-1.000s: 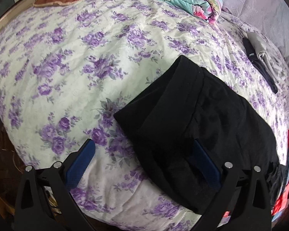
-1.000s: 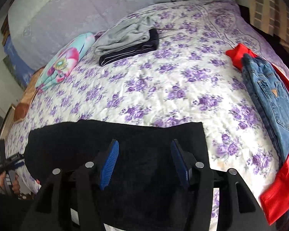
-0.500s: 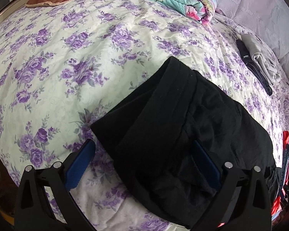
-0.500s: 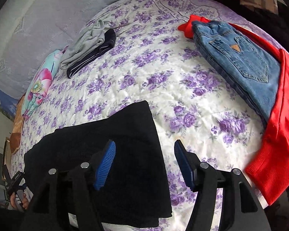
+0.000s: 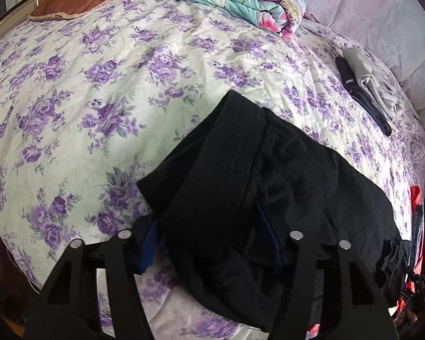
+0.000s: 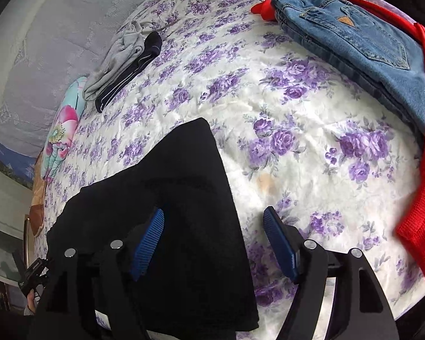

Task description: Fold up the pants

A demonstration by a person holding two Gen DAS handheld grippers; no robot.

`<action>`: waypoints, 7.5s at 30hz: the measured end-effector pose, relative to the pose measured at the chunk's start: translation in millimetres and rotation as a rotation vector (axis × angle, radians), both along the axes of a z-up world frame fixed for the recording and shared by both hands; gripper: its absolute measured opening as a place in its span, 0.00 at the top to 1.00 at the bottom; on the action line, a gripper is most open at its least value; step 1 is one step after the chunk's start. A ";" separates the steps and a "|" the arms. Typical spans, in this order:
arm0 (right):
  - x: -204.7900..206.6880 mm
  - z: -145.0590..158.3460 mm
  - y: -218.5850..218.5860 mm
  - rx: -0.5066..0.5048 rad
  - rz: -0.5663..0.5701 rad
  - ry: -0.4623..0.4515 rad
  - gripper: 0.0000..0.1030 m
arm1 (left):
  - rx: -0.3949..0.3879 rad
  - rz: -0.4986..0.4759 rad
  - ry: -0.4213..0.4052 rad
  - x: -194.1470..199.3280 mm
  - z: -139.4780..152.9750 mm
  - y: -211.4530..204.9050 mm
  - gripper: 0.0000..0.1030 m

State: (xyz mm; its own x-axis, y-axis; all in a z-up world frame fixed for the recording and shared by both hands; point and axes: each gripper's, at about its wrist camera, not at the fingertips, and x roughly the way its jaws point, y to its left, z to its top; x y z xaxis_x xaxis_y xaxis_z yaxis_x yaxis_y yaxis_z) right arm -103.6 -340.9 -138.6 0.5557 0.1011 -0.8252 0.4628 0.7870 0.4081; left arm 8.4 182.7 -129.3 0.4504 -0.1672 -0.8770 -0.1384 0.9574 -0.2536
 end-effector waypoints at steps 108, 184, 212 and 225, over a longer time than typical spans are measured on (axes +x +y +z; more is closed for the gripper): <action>45.6 44.2 67.5 -0.270 0.538 -0.018 0.31 | -0.102 -0.084 0.007 -14.5 -12.0 -79.4 0.76; 2.9 32.1 -73.5 -0.008 0.262 -0.112 0.18 | -0.289 -0.707 0.123 -10.7 -18.5 -319.1 0.19; 71.0 36.1 -66.9 0.159 0.462 -0.126 0.75 | -0.282 -0.631 -0.002 -22.0 27.1 -327.8 0.78; 300.6 172.9 -67.0 0.035 0.588 -0.405 0.75 | -0.154 -0.631 -0.308 194.8 178.5 -333.0 0.78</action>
State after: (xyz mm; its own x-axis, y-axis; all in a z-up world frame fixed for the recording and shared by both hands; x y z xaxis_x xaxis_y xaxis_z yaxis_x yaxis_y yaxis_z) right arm 197.0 -407.9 34.3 0.6632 0.5011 -0.5559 -0.2274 0.8426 0.4881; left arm 203.3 -150.3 49.2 0.4502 -0.5887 -0.6714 0.5288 0.7816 -0.3309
